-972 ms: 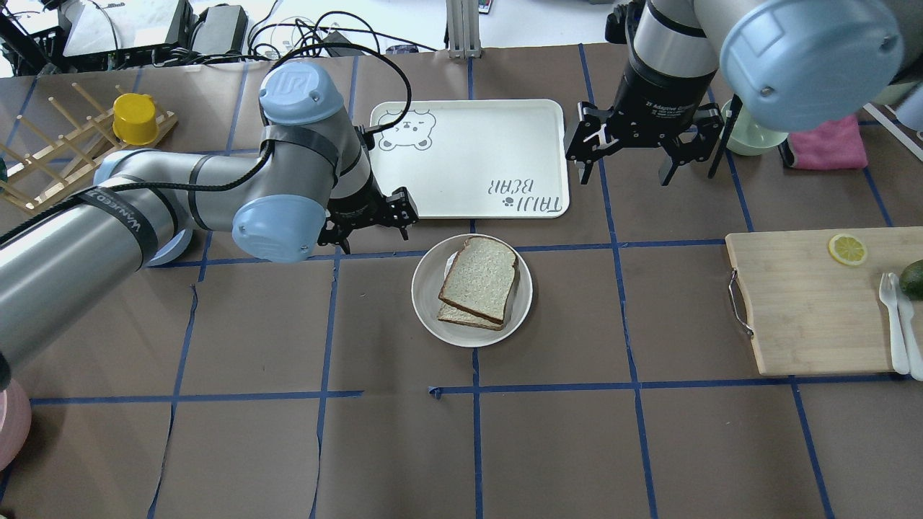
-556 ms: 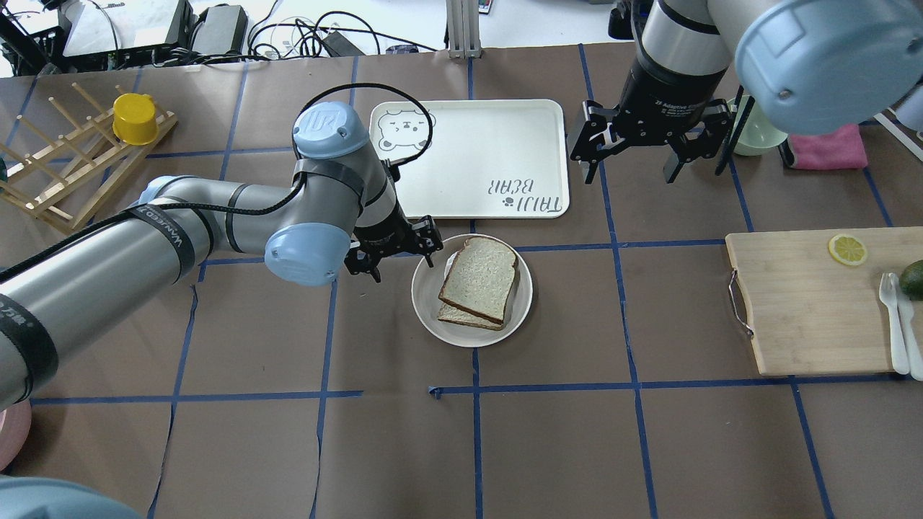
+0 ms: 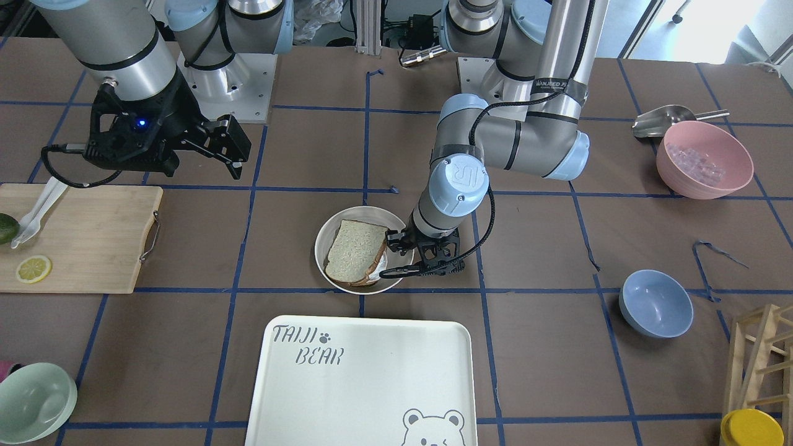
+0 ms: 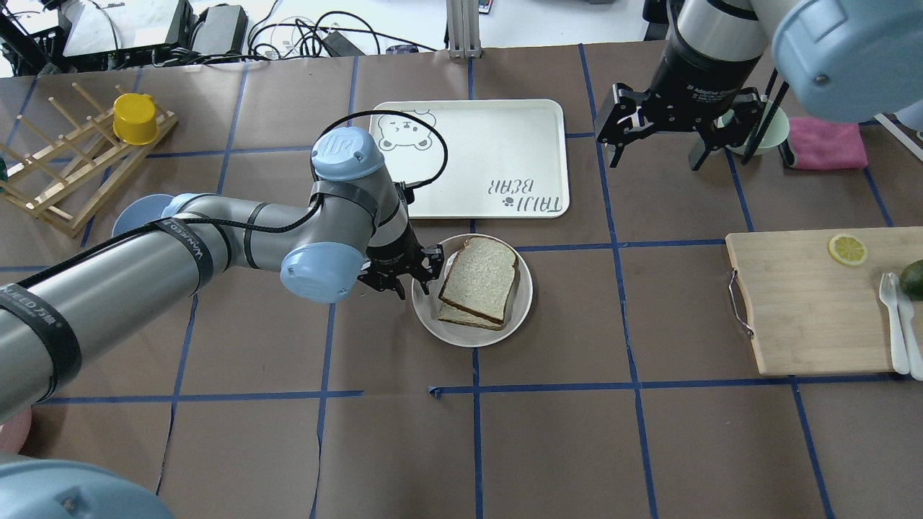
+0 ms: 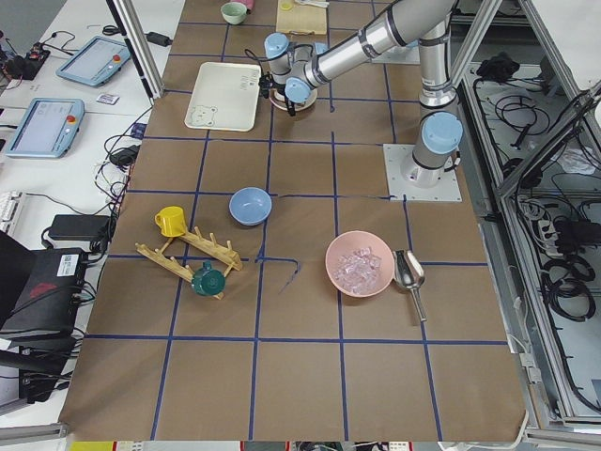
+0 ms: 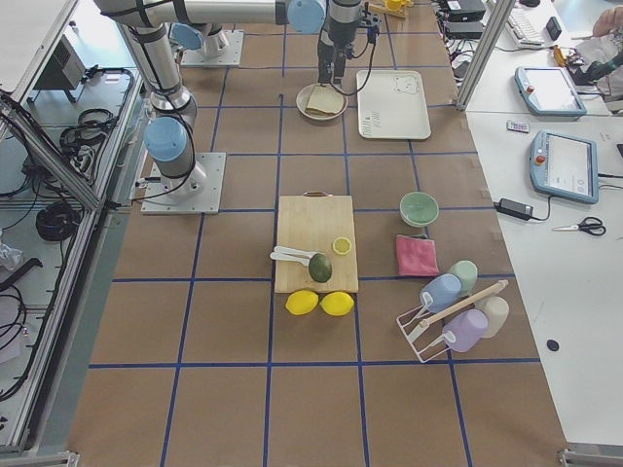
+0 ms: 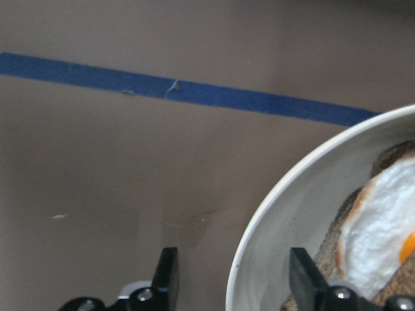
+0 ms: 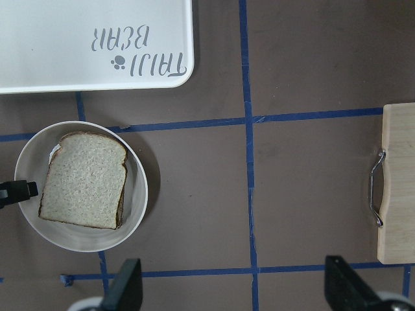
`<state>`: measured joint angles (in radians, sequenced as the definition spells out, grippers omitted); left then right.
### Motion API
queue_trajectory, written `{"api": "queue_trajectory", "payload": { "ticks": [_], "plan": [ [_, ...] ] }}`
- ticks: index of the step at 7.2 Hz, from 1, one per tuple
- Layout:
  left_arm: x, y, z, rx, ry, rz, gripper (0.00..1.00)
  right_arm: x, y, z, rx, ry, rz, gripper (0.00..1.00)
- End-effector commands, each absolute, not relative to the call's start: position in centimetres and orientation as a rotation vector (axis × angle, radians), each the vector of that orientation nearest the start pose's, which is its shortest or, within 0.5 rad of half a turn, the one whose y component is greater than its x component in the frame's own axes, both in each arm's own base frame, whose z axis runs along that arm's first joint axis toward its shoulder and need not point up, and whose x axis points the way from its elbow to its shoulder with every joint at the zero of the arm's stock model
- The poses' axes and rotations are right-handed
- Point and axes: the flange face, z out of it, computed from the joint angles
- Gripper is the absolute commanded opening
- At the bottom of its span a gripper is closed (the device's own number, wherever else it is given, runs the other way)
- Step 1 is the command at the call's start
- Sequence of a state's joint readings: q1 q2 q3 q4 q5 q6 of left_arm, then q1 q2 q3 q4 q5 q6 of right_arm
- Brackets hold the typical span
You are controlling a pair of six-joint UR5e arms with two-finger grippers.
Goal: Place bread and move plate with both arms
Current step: 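Grip the white plate rim with the left gripper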
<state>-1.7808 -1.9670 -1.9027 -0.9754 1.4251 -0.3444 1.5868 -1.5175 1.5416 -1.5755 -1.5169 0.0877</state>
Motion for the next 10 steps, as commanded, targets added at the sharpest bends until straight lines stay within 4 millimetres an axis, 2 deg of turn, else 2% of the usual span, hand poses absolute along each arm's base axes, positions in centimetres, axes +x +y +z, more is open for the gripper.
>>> {"api": "queue_trajectory", "payload": {
  "ticks": [1, 4, 5, 6, 8, 9, 10],
  "plan": [
    [-25.8, -50.0, 18.4, -0.218, 3.229, 0.262, 0.0, 13.6, -51.4, 47.8, 0.152, 3.098, 0.003, 1.0],
    [-25.2, -51.3, 21.7, -0.245, 3.285, 0.161, 0.0, 13.3, -51.4, 47.8, 0.156, 3.127, 0.01, 1.0],
    [-24.6, -52.6, 24.0, -0.287, 3.354, 0.109, 0.0, 13.3, -51.3, 47.7, 0.156, 3.127, 0.02, 1.0],
    [-23.2, -54.1, 25.6, -0.335, 3.362, 0.071, 0.0, 13.3, -51.4, 47.8, 0.156, 3.127, 0.01, 1.0],
    [-22.9, -56.7, 27.6, -0.36, 3.41, 0.002, 0.0, 13.3, -51.4, 47.7, 0.156, 3.127, 0.008, 1.0],
    [-21.4, -59.3, 28.0, -0.394, 3.409, -0.043, 0.0, 13.3, -51.4, 47.7, 0.154, 3.127, 0.008, 1.0],
    [-21.0, -61.9, 27.7, -0.329, 3.416, -0.082, 0.0, 13.3, -51.4, 47.7, 0.154, 3.127, 0.008, 1.0]
  ]
}}
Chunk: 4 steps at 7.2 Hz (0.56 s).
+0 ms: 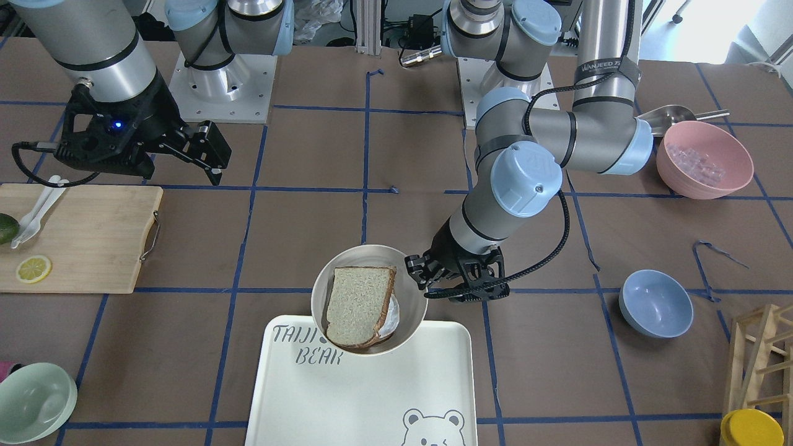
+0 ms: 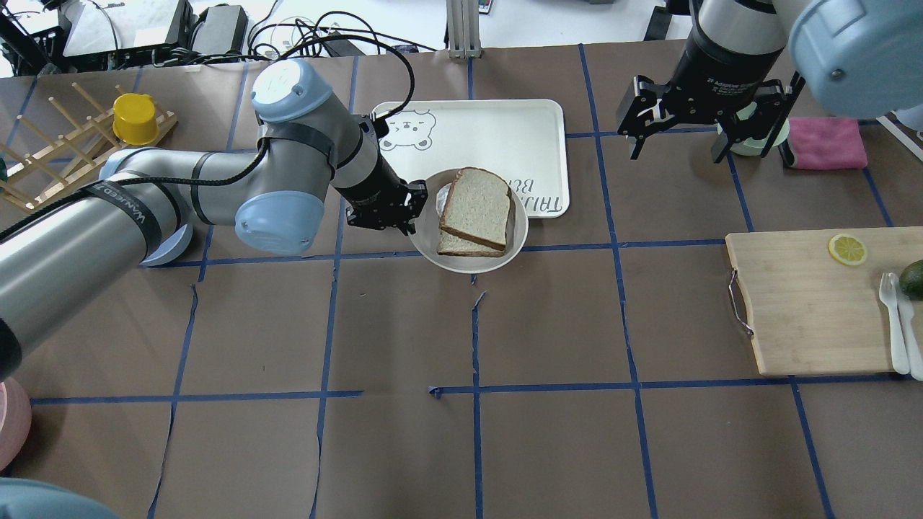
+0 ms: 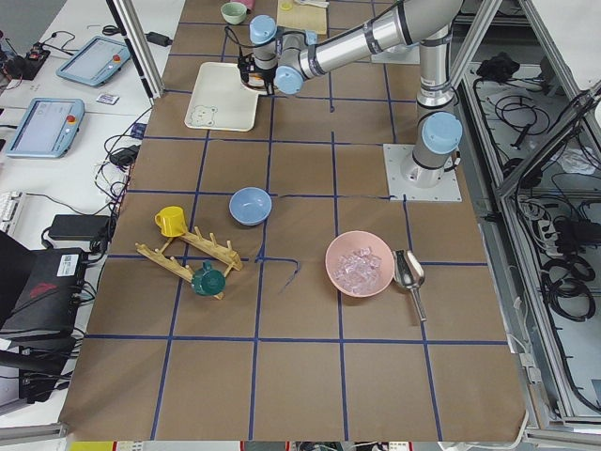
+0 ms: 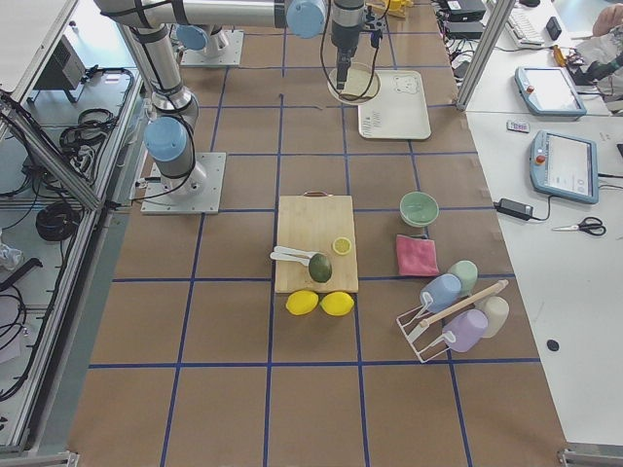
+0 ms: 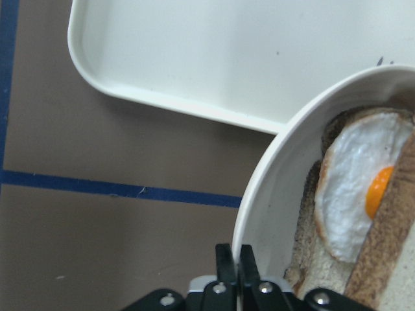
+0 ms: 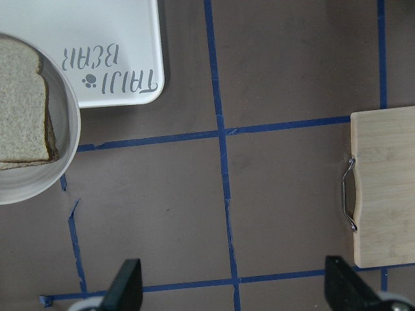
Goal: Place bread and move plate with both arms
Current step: 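Slide the plate with the left gripper onto the bear-print tray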
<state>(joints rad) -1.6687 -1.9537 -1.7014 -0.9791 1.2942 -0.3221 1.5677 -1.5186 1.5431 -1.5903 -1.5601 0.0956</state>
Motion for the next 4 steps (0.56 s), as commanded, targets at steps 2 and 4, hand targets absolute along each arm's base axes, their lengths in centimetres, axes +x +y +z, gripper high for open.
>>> {"api": "queue_trajectory", "payload": {
  "ticks": [2, 4],
  "plan": [
    [-21.3, -66.3, 23.7, -0.319, 3.417, -0.052, 0.0, 13.5, -51.3, 47.6, 0.151, 3.127, 0.008, 1.0],
    [-22.1, -69.2, 21.8, -0.28, 3.476, -0.045, 0.0, 13.4, -51.3, 47.6, 0.151, 3.127, 0.01, 1.0]
  ]
}}
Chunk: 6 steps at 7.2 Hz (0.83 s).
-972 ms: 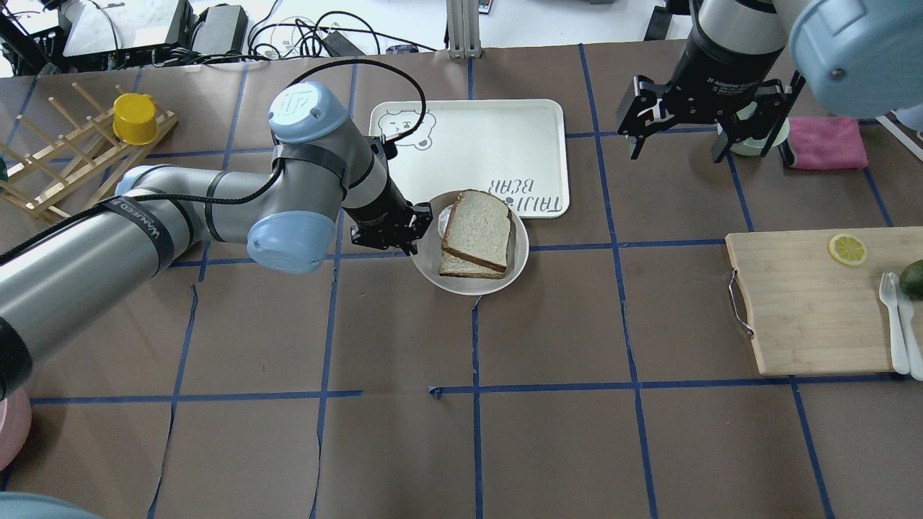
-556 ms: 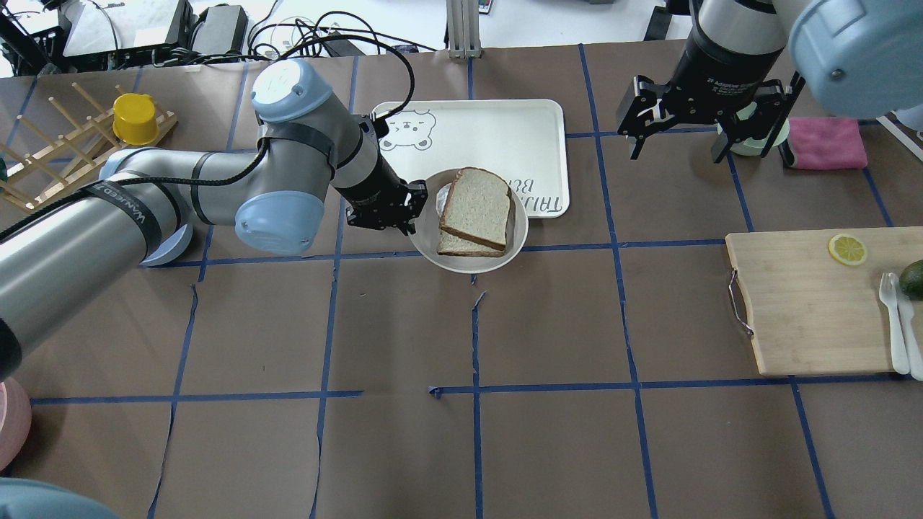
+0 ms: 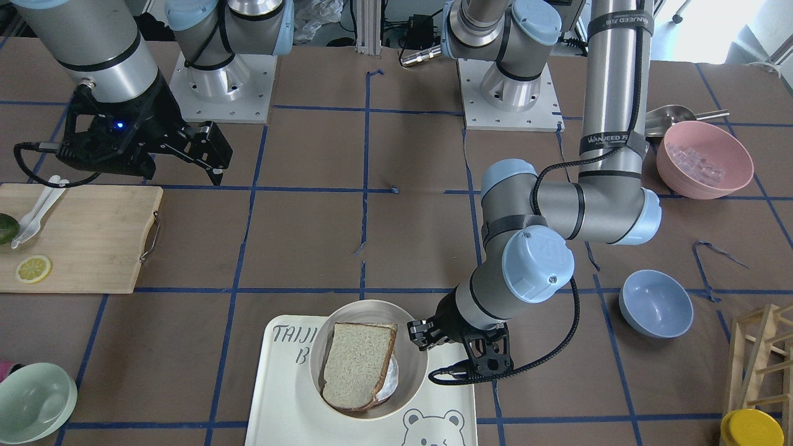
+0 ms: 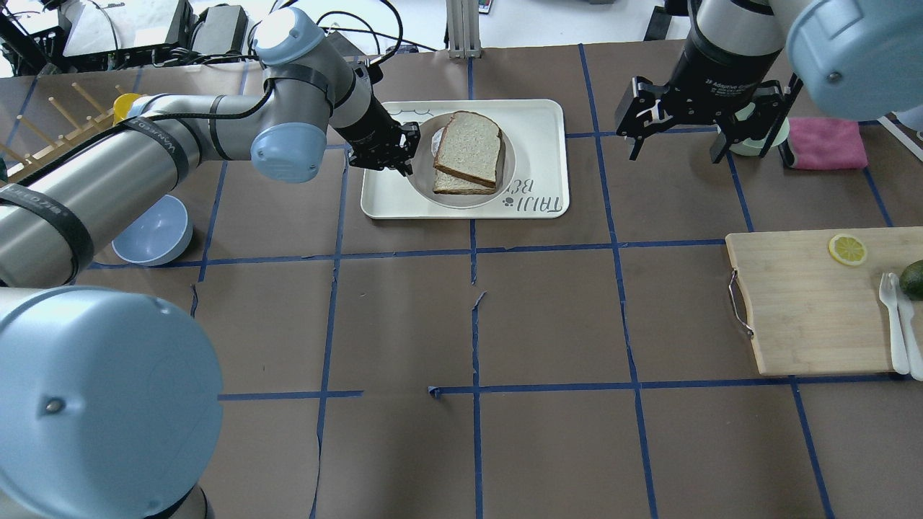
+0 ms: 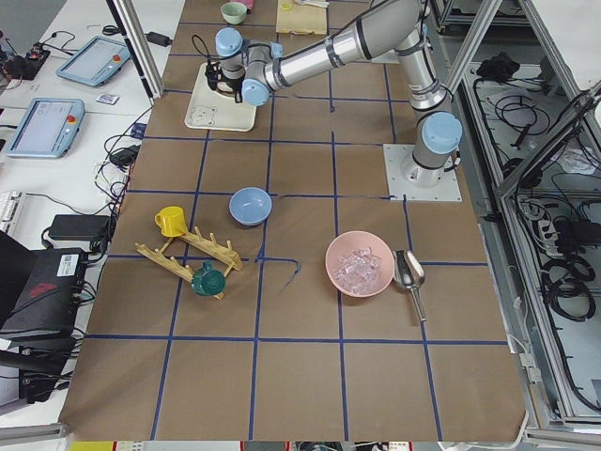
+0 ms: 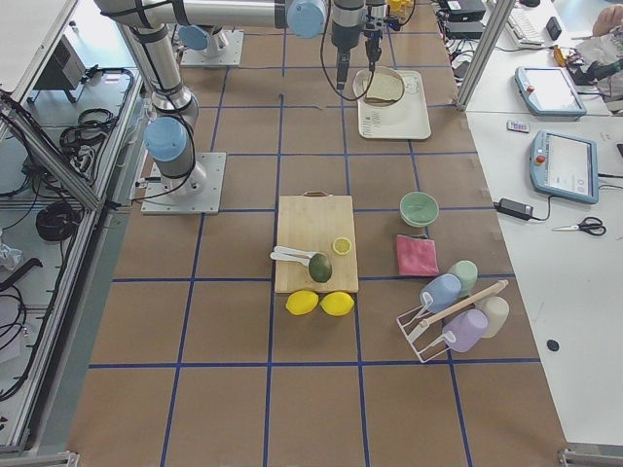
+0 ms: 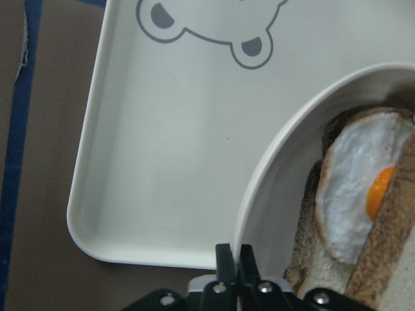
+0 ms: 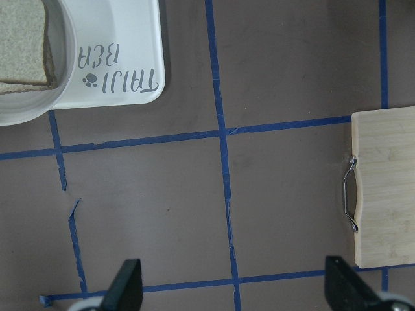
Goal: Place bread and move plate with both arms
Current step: 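Slide the plate with the left gripper onto the bear-print tray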
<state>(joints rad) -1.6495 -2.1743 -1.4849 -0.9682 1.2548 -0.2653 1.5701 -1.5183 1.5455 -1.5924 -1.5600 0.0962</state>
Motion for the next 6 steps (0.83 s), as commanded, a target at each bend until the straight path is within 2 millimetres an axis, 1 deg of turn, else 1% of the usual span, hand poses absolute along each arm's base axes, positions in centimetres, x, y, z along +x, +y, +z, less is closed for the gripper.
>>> {"api": "queue_trajectory", "payload": {
  "ticks": [1, 2, 3, 4, 5, 6],
  "plan": [
    [-22.1, -69.8, 20.2, -0.26, 3.479, -0.089, 0.0, 13.4, -51.3, 47.6, 0.151, 3.128, 0.013, 1.0],
    [-22.1, -69.9, 19.1, -0.261, 3.477, -0.085, 0.0, 13.4, -51.3, 47.7, 0.151, 3.127, 0.008, 1.0],
    [-22.1, -70.0, 19.2, -0.278, 3.469, -0.089, 0.04, 13.4, -51.4, 47.7, 0.151, 3.127, 0.008, 1.0],
    [-22.1, -70.1, 19.3, -0.257, 3.47, -0.095, 0.99, 13.4, -51.3, 47.7, 0.149, 3.128, 0.008, 1.0],
    [-21.9, -69.9, 20.7, -0.262, 3.466, -0.112, 1.0, 13.4, -51.3, 47.7, 0.154, 3.127, 0.008, 1.0],
    [-21.2, -69.1, 22.3, -0.288, 3.446, -0.054, 1.0, 13.4, -51.3, 47.7, 0.151, 3.127, 0.008, 1.0]
  ]
}}
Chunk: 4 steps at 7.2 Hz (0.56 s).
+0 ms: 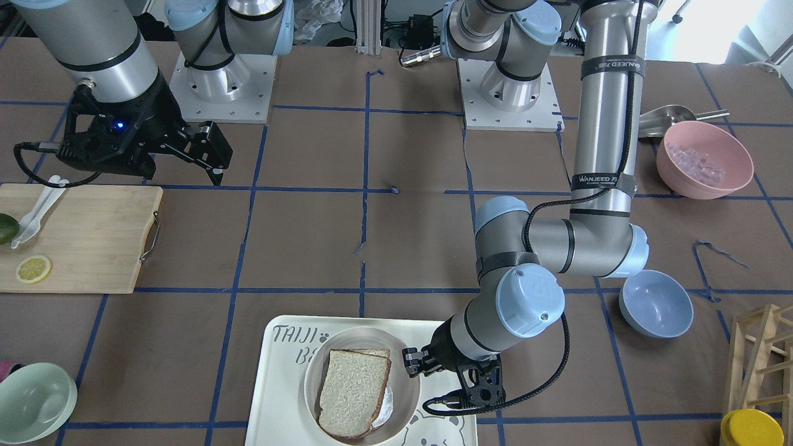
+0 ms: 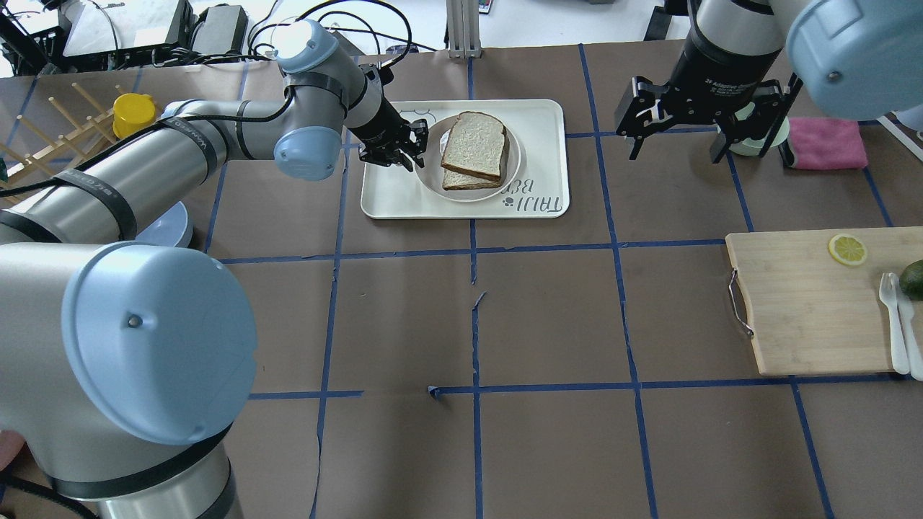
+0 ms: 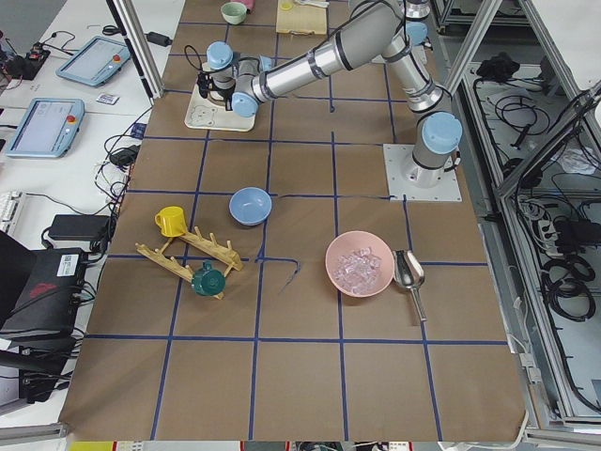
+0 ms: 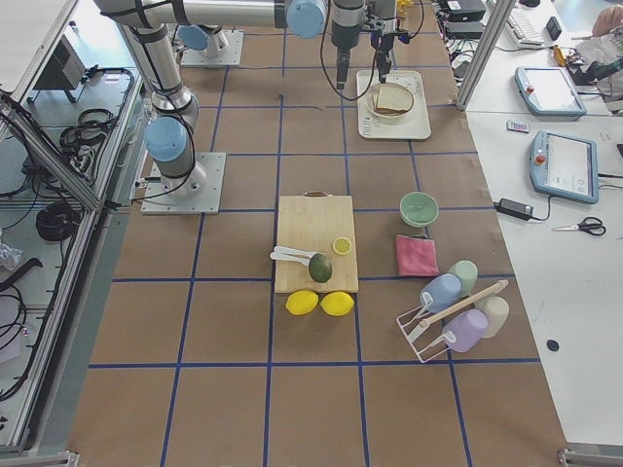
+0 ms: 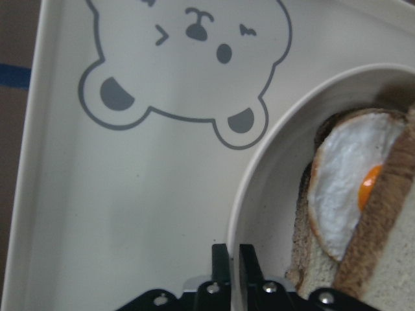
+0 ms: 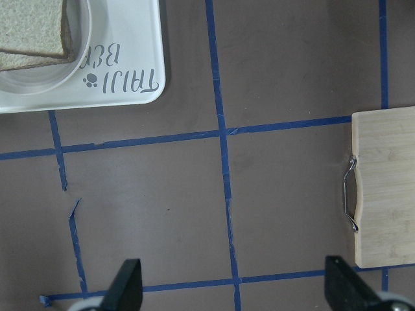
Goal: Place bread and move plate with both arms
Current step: 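Slide the plate with the left gripper onto the bear-print tray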
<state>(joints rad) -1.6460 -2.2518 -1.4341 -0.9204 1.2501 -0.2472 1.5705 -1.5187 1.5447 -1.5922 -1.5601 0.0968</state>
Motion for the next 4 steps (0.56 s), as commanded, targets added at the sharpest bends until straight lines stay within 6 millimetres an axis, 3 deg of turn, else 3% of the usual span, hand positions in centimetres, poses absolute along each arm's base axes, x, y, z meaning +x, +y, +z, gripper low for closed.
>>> {"api": "queue_trajectory", "payload": {
  "ticks": [1, 3, 4],
  "plan": [
    [-20.9, -67.9, 26.2, -0.294, 3.424, 0.003, 1.0, 13.5, -51.3, 47.7, 0.151, 3.127, 0.008, 1.0],
    [-21.0, -62.8, 36.0, -0.274, 3.409, 0.009, 1.0, 13.5, -51.2, 47.9, 0.149, 3.127, 0.001, 1.0],
    [-20.5, -59.9, 39.7, -0.267, 3.379, -0.024, 1.0, 13.5, -51.1, 47.9, 0.146, 3.128, 0.003, 1.0]
  ]
}}
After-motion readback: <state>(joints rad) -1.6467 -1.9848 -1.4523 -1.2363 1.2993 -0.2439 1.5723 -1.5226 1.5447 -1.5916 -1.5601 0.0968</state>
